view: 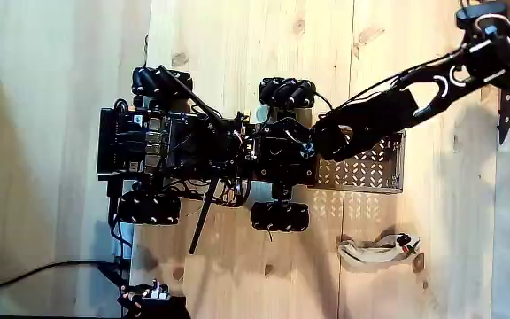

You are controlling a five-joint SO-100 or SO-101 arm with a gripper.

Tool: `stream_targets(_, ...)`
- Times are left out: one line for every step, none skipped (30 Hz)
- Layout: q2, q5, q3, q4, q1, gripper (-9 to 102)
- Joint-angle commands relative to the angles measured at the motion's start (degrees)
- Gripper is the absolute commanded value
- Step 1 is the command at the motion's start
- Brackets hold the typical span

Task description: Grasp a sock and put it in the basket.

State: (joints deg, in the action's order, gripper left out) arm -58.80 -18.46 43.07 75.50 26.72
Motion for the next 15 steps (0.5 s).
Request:
stream_targets(-8.7,-1.1,-0.6,2.7,-1.8,0)
stream_targets(-10.2,-1.2,-0.5,4.4,-2.1,0)
stream_targets(-11.4,-3.3,-0.5,6.8,-2.7,0)
stream_targets(-12.6,-3.8,-0.4,9.3,-3.3,0)
stream_targets(-14.1,-3.8,-0.4,11.6,-4.1,0)
stream_targets(-15.6,-4.0,-0.4,13.8,-5.2,0)
stream_targets(-17.1,-5.1,-0.4,16.2,-6.2,0)
stream_targets(-19.0,-6.2,-0.4,19.0,-7.3,0)
stream_targets(-20.8,-6.3,-0.4,22.0,-8.3,0)
stream_targets(-22.8,-6.6,-0.4,24.6,-9.6,0)
stream_targets(-24.5,-8.2,-0.4,26.7,-10.9,0)
stream_targets(-26.1,-8.5,-0.4,27.9,-12.0,0)
stream_targets(-27.6,-8.5,-0.4,29.0,-13.2,0)
stream_targets(-29.0,-8.5,-0.4,30.2,-14.6,0)
stream_targets(-30.3,-8.5,-0.4,31.0,-16.1,0)
